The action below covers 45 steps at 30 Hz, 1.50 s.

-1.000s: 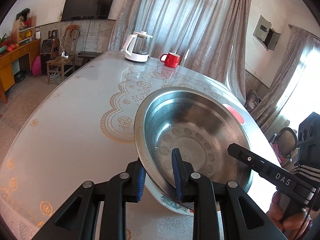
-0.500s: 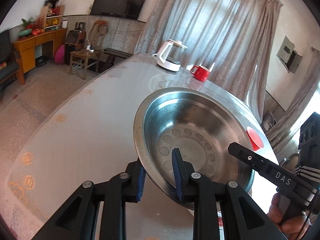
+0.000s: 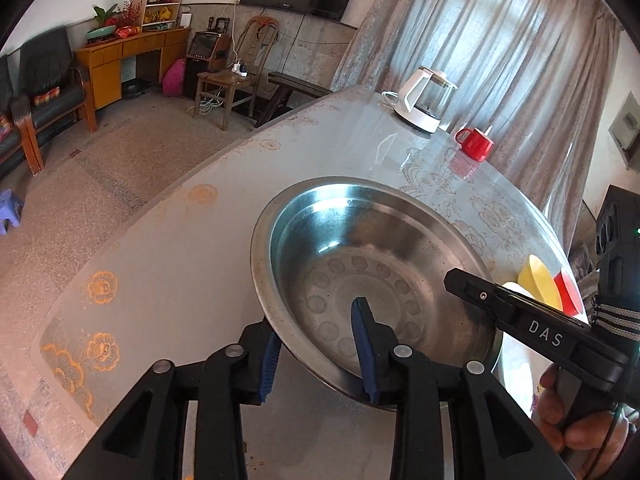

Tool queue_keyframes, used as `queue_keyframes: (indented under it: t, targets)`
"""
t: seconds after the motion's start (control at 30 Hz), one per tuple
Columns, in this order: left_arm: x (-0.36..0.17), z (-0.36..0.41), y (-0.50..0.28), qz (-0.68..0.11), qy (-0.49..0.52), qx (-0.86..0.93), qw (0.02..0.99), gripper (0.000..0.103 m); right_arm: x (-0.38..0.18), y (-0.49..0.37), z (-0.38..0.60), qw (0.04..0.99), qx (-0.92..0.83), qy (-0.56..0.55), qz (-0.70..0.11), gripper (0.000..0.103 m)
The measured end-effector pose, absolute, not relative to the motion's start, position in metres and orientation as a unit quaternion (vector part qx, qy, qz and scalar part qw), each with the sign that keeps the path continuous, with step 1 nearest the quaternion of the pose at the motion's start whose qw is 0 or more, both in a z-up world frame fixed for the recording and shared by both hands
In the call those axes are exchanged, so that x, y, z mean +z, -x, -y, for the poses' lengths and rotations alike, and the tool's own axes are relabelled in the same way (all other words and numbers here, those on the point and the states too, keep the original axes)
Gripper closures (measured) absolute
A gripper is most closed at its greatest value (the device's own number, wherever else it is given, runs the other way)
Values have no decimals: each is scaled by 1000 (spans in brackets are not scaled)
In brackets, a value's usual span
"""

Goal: Organize plates and bowls
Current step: 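Lower the steel basin onto the table and open the left gripper, then move the right gripper to the yellow bowl rim and close on it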

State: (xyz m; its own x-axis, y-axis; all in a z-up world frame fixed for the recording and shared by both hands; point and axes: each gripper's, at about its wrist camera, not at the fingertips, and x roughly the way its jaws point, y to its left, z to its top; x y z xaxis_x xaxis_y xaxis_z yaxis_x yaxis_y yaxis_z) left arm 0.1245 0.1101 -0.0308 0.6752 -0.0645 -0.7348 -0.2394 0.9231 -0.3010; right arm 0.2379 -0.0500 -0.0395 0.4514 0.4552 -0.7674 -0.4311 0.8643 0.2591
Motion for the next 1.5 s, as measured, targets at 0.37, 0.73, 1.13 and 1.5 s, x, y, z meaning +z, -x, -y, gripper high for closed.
queue_keyframes:
  t: [0.37,0.73,1.13,1.5]
  targets:
    - [-18,-114,-105,-371,166,85,910,54,-24,-228,75,866,253,-57,-427,71]
    - [33,-64,-112,-316,107,-7,943,49,-6,-199,159,886,193,-144,-395,66]
    - [38,43,-178,-377,63,-143,913,50,-10,-190,284,896,78,-248,-360,72]
    - [18,89,-245,-431,77,-165,884,52,-41,-230,316,878,41,-281,-386,84]
